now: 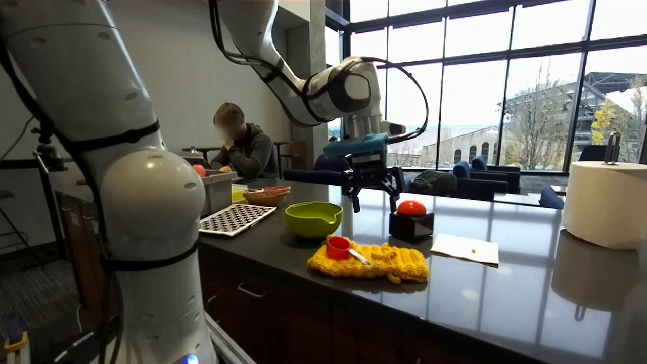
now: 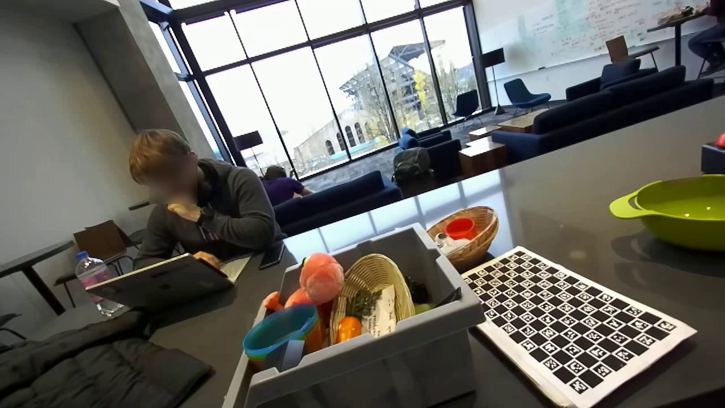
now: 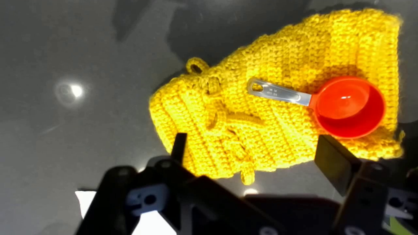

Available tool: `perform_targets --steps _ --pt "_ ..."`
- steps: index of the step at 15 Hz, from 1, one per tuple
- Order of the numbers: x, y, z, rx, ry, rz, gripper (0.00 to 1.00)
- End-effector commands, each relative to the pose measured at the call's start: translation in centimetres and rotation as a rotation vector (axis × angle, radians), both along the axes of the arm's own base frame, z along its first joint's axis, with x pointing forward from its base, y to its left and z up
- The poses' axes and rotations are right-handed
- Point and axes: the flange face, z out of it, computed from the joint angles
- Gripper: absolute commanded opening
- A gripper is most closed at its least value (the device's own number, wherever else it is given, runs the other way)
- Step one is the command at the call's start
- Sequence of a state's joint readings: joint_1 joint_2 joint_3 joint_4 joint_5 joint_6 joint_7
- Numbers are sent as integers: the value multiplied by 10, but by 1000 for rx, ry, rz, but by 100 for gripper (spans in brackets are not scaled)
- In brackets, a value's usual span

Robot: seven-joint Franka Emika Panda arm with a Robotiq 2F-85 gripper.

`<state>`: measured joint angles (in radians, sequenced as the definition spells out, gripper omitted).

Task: Pick up the red measuring spoon and put it in the green bowl

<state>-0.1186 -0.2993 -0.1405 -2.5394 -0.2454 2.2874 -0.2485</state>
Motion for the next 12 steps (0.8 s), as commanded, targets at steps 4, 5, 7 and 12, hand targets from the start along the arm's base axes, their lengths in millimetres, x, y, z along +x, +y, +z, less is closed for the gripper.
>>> perform_targets --steps 4,5,7,12 --pt "0 1 0 -9 -6 23 100" --pt "0 2 1 -19 -19 65 100" --pt "0 3 3 -35 -32 182 100" --pt "-6 -12 1 -22 -25 448 100"
